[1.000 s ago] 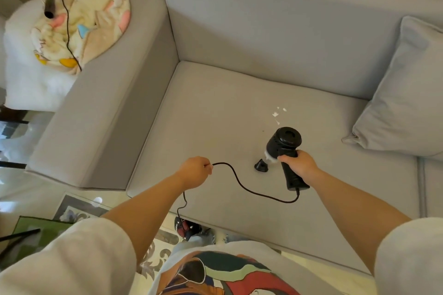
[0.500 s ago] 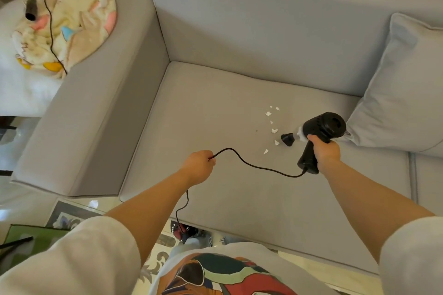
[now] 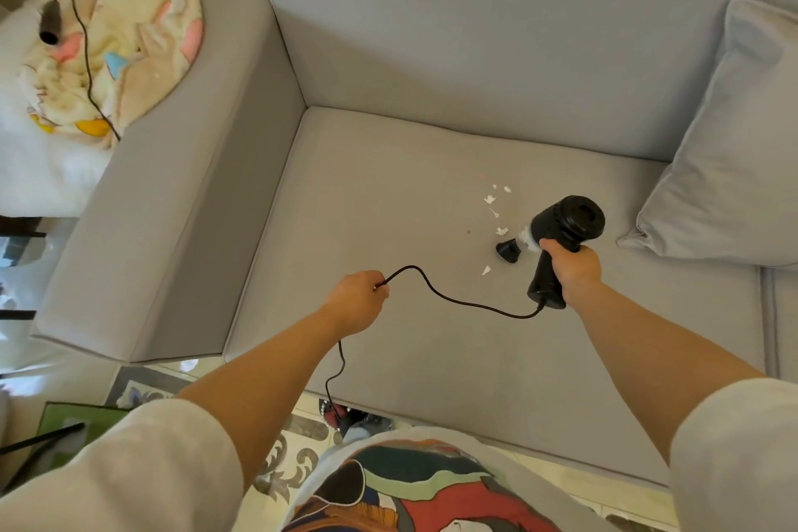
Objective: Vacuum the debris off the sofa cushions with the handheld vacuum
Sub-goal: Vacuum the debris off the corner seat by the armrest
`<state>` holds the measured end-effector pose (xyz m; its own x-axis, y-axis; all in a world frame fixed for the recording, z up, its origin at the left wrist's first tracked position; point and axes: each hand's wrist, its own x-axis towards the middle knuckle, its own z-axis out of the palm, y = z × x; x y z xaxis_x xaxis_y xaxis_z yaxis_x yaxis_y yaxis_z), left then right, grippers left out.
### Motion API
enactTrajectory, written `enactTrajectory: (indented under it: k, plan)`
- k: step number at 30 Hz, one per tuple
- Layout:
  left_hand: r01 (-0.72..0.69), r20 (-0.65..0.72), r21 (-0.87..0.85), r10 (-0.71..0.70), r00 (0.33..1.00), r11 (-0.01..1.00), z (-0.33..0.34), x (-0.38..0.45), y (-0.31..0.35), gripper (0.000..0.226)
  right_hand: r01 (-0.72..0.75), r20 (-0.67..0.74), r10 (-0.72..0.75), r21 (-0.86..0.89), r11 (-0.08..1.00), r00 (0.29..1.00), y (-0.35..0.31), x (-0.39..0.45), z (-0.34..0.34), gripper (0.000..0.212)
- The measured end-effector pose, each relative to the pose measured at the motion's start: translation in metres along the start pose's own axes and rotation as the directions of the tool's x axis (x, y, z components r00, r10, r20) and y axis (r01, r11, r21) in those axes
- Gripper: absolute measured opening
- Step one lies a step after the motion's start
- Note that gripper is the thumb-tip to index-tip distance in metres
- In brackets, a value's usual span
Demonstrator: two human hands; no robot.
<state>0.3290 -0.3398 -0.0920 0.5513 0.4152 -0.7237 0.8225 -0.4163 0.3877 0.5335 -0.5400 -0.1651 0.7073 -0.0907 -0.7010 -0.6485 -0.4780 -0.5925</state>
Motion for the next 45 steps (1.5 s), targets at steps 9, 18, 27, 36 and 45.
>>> enactTrajectory:
  k: [9, 18, 27, 36, 45]
  plan:
    - [-0.016, 0.02, 0.013, 0.015, 1.0, 1.0, 0.003, 0.003, 0.005, 0.031, -0.052, 0.046, 0.051, 0.015, 0.999, 0.998, 0.003, 0.0, -0.008, 0.045]
    - [0.0, 0.03, -0.004, 0.0, 1.0, 1.0, 0.0, 0.001, 0.001, 0.031, -0.069, 0.102, 0.072, -0.03, 0.997, 0.992, 0.008, -0.006, -0.003, 0.038]
    - [-0.009, 0.023, -0.003, 0.009, 1.0, 1.0, -0.001, -0.001, 0.006, 0.032, -0.045, 0.056, 0.044, 0.017, 0.999, 0.997, 0.005, -0.004, -0.011, 0.044]
    - [-0.01, -0.001, -0.074, 0.01, 1.0, 0.997, 0.002, 0.004, 0.018, 0.027, 0.04, 0.001, -0.041, 0.106, 0.994, 0.999, -0.021, 0.015, -0.011, 0.046]
    - [0.021, -0.003, -0.073, -0.022, 1.0, 0.997, 0.0, 0.013, 0.022, 0.03, -0.004, 0.005, 0.004, 0.089, 0.996, 1.0, -0.019, 0.024, -0.006, 0.047]
